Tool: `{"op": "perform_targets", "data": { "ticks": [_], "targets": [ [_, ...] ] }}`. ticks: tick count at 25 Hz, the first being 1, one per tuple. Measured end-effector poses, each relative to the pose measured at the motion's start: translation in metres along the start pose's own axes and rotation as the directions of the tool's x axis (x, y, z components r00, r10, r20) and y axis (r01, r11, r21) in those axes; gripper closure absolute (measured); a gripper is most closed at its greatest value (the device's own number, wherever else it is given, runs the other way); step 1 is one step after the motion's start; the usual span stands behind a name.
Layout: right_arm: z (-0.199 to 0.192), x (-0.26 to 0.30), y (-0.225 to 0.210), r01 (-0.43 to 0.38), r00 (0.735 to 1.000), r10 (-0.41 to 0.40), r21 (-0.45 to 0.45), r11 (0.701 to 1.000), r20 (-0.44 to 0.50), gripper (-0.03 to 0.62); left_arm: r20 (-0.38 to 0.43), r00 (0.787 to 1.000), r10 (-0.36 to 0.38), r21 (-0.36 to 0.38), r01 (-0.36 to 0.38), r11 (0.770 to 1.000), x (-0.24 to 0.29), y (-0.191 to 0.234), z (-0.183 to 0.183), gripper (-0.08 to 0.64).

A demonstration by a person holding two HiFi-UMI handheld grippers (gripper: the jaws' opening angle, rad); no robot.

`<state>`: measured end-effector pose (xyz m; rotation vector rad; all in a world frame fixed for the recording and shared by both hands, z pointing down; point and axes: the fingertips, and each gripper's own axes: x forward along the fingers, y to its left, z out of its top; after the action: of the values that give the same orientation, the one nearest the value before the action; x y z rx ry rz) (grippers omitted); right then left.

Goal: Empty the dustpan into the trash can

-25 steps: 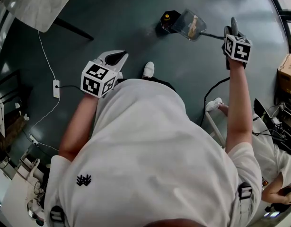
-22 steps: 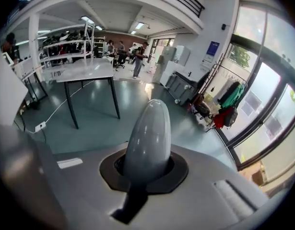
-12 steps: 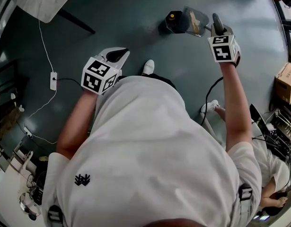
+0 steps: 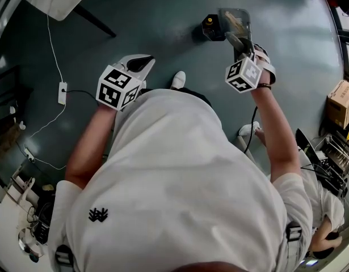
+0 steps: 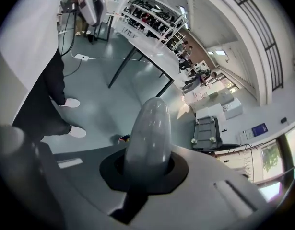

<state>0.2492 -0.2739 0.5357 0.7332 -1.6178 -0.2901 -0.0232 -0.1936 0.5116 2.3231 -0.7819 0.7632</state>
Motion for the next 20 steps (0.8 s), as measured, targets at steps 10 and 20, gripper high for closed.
{"op": "perform_targets", "data": {
  "ticks": [10,20],
  "targets": [
    [0.008,-0.009,0.041,0.009,1.0,-0.009,-0.167,0.986,0.001,0.589,-0.001,1.0,-0.02,0.008,0.02,1.0,-0.009,-0.001,-0.012,0.5],
    [0.006,-0.014,0.032,0.062,0.997,-0.066,-0.118,0.991,-0.029,0.588,-0.003,1.0,-0.029,0.016,0.029,0.999,-0.025,0.009,-0.02,0.5]
  ]
}}
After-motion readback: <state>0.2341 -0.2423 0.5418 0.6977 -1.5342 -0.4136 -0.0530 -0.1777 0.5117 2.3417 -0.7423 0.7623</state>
